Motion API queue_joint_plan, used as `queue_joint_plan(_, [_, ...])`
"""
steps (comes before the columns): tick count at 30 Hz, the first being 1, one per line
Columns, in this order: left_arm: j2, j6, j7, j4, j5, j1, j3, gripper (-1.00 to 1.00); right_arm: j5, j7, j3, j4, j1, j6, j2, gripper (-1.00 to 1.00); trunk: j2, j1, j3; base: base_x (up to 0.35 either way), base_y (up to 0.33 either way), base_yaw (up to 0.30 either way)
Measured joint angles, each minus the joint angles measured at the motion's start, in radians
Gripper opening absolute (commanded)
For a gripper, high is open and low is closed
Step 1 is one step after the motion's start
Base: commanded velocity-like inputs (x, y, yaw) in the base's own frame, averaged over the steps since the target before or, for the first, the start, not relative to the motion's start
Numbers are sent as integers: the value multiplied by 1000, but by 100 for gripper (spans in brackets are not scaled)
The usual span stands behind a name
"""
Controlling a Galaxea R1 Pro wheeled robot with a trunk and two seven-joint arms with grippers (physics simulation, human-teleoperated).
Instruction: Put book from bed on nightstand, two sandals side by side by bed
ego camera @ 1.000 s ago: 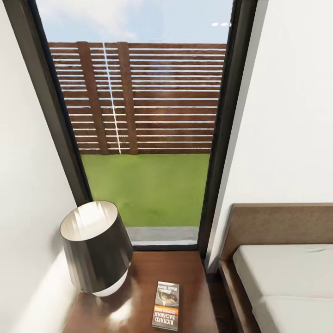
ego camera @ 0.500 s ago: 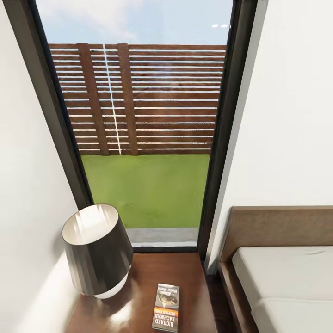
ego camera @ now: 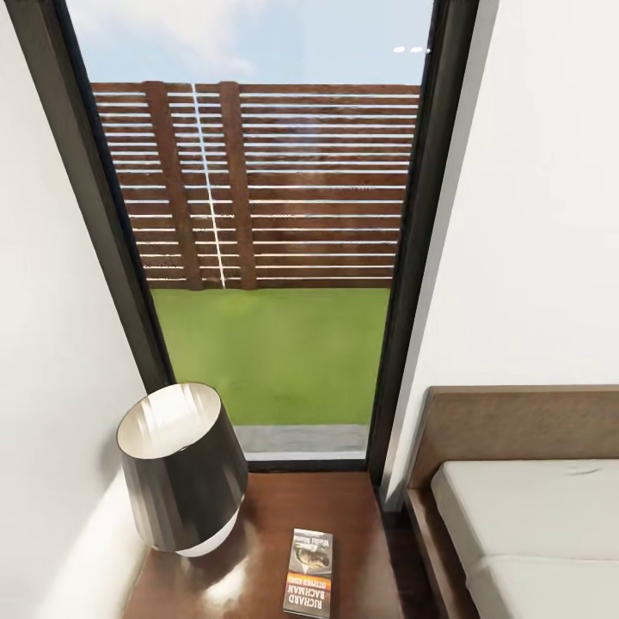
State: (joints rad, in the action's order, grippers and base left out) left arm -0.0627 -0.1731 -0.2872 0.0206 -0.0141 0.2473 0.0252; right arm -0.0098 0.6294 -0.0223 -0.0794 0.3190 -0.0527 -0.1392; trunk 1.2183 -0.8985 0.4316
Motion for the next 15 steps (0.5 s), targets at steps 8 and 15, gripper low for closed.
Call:
queue_joint_plan(8, [0,0,2,1,-2,-1,0,100,3,-1,0,0,0,4,1,100,0,0,0,0,0,0])
queue_joint_plan(15, [3,0,2,0,-2,-1,0,100,6,0,0,0,0,0,3,100,0,0,0,0,0,0])
